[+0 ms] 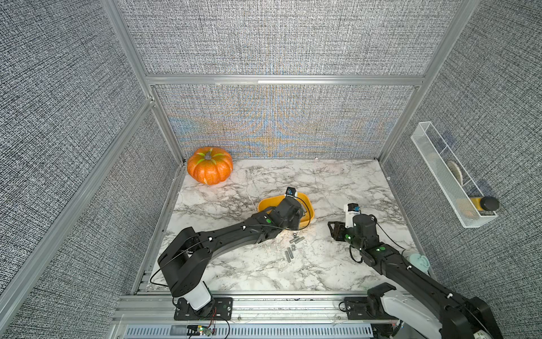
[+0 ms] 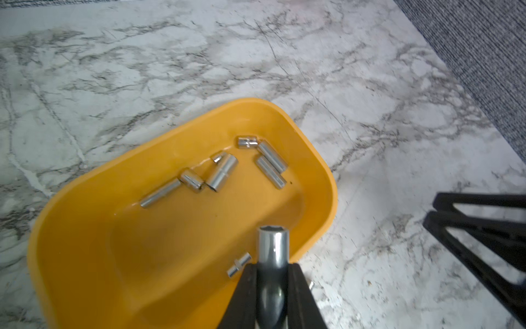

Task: Put the socket on the desktop into the storage box
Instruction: Place the socket head in the storage box, then pick up the socket head from the center of the board.

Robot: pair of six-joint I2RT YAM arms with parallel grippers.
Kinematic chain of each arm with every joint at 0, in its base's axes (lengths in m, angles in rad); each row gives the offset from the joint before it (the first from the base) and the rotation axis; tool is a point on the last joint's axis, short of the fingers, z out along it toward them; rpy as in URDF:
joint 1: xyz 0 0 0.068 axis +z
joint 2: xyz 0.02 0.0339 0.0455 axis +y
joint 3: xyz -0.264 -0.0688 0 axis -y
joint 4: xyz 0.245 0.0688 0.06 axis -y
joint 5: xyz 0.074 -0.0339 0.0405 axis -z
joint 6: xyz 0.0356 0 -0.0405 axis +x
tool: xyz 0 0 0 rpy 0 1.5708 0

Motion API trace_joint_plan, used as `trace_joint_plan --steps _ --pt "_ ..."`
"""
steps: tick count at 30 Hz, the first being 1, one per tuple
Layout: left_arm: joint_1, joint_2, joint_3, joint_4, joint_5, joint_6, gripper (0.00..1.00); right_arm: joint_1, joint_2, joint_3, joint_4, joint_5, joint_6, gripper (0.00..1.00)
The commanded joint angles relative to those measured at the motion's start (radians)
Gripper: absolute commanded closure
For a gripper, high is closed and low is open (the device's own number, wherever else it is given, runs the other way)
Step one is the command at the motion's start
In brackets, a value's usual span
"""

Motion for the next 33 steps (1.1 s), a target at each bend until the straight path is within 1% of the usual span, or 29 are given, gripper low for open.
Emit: trace_joint_plan --steps 1,5,9,13,16,19,20,21,24,29,31,33 --pt "0.050 0.027 0.009 0.055 0.041 -0.002 0.95 0.037 0.010 0.013 0.030 0.025 -0.028 0.50" --pt "0.118 0.074 0.002 0.073 0.081 -0.010 0.94 0.095 0.038 0.031 0.025 0.065 -0.044 0.50" --pt "0.154 0.123 0.000 0.084 0.096 -0.014 0.86 0.143 0.048 0.039 0.034 0.087 -0.060 0.49" --pt "0.167 0.159 0.008 0.081 0.090 -0.013 0.74 0.202 0.043 0.058 0.024 0.106 -0.082 0.47" --pt "0.172 0.164 0.018 0.081 0.104 -0.006 0.63 0.258 0.029 0.075 0.001 0.157 -0.102 0.43" --pt "0.173 0.141 0.033 0.068 0.109 0.003 0.51 0.298 0.030 0.099 -0.038 0.164 -0.112 0.40" --pt "0.173 0.126 0.035 0.065 0.115 0.004 0.46 0.314 0.031 0.103 -0.047 0.163 -0.115 0.39" --pt "0.172 0.108 0.035 0.058 0.118 0.004 0.45 0.330 0.033 0.107 -0.057 0.165 -0.117 0.38" --pt "0.171 0.021 -0.001 0.062 0.146 -0.003 0.44 0.394 0.047 0.103 -0.071 0.185 -0.117 0.36" --pt "0.144 -0.206 -0.185 0.108 0.171 -0.014 0.35 0.493 0.122 0.082 -0.040 0.210 -0.109 0.31" --pt "0.121 -0.289 -0.279 0.145 0.190 -0.015 0.34 0.511 0.164 0.086 -0.028 0.214 -0.109 0.30" --pt "0.085 -0.358 -0.383 0.201 0.217 0.004 0.29 0.519 0.203 0.096 -0.019 0.214 -0.104 0.29"
